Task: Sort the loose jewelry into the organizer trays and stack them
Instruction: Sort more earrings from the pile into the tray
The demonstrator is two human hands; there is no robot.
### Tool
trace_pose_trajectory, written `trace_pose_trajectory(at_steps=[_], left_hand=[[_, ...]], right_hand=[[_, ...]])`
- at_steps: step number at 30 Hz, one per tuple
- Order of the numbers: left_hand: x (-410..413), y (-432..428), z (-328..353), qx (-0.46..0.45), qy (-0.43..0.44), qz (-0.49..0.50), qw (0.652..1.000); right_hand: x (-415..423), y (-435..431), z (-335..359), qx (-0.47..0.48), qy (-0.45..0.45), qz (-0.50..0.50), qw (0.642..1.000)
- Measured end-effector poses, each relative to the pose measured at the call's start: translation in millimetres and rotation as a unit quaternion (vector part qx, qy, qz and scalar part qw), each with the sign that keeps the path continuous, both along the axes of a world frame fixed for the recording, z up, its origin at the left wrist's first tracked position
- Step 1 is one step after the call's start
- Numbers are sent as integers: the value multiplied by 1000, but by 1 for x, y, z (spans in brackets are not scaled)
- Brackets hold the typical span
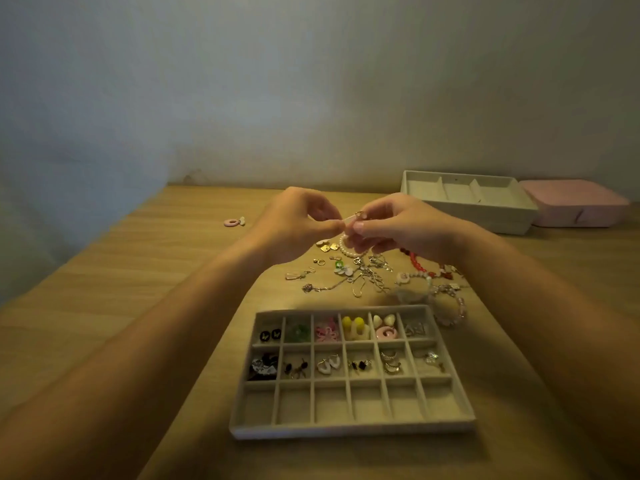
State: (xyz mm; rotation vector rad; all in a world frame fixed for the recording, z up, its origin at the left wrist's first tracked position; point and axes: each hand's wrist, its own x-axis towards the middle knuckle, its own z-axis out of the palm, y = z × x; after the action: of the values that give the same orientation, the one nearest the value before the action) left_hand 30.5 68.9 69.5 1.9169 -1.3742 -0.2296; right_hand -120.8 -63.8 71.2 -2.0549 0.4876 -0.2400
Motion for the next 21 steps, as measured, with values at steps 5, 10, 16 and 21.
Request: trace_pose_trajectory(at_steps=[5,10,16,21], left_hand=[[-37,27,-2,1,94,-27,995],[-74,45,-18,4,157,-31,987],[-100,49,-39,-21,213,-68,974],[-101,41,-47,-26,188,-76,979]], right_hand=[[-54,13,8,58,-13,29,998],[-95,23,-11,116,-6,27,993],[-118,26,-34,146,-26,-32,988],[-122,21,-41,91,-25,-38,995]])
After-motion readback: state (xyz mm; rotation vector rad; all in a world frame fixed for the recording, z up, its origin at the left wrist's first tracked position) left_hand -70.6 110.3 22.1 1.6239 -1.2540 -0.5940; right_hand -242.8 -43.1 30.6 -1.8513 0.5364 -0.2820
